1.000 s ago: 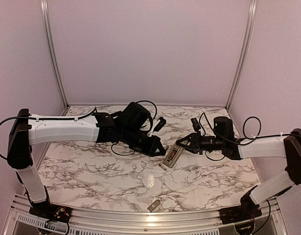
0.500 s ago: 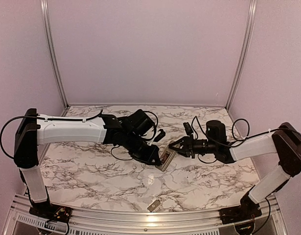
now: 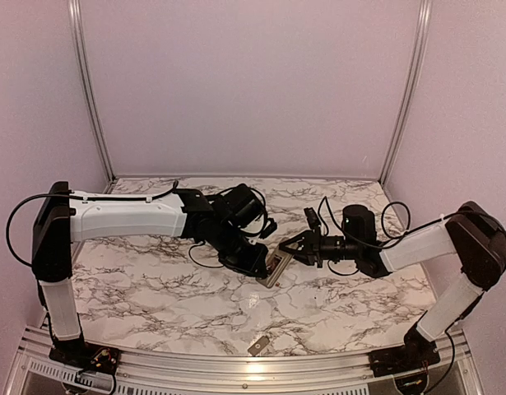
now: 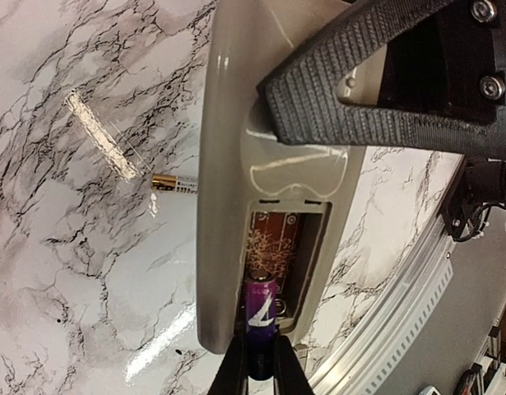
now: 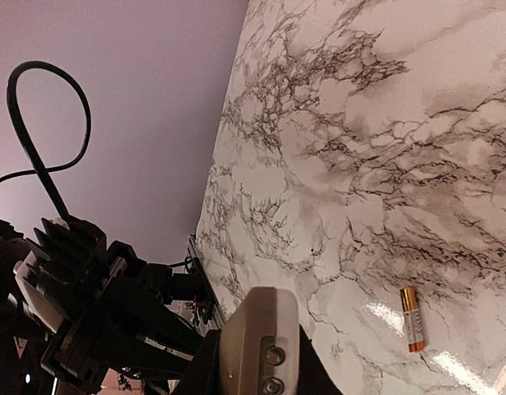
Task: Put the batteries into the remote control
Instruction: Place the battery in the battery compartment.
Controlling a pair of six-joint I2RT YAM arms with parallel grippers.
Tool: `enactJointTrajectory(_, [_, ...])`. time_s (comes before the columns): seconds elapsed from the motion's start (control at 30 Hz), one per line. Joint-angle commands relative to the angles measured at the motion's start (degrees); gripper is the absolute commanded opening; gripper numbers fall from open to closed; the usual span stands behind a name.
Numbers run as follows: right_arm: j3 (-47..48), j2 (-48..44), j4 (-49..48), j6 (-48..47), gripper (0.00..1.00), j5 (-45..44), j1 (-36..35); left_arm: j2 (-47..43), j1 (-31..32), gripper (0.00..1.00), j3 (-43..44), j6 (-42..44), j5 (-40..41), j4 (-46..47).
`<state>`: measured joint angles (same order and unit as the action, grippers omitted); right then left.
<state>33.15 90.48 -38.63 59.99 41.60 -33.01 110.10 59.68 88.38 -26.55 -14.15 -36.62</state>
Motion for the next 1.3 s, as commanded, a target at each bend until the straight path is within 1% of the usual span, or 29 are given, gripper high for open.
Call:
enactJointTrajectory(0.0, [0.69,0.46,-6.63,3.25,0.00,2.23,-1.71,2.49,0.09,0.00,2.07,0.45,4.14,-3.34])
enactJointTrajectory(0.37, [-0.07,2.43,-12.15,7.24,0.00,3.99,-1.97,4.45,-0.27,0.00,5.14,0.75,7.30,-5.48])
enactJointTrajectory(0.57, [-0.49,3.74,-15.19,9.10,0.00,4.85,-2.05,5.48,-0.27,0.00,6.47,1.27,7.54,-6.14])
enactJointTrajectory(0.8, [-0.36,3.71,-15.02,9.09,0.00,4.86,-2.08,6.47,-0.35,0.04,7.61,1.54,9.02,-7.98])
enactJointTrajectory(1.07, [-0.04,2.97,-12.49,7.09,0.00,3.24,-2.06,5.92,-0.35,0.02,6.80,1.94,7.82,-9.69])
enactJointTrajectory(1.27, [-0.18,2.73,-12.44,7.30,0.00,3.13,-2.05,6.46,-0.35,0.05,6.66,1.73,8.34,-11.38])
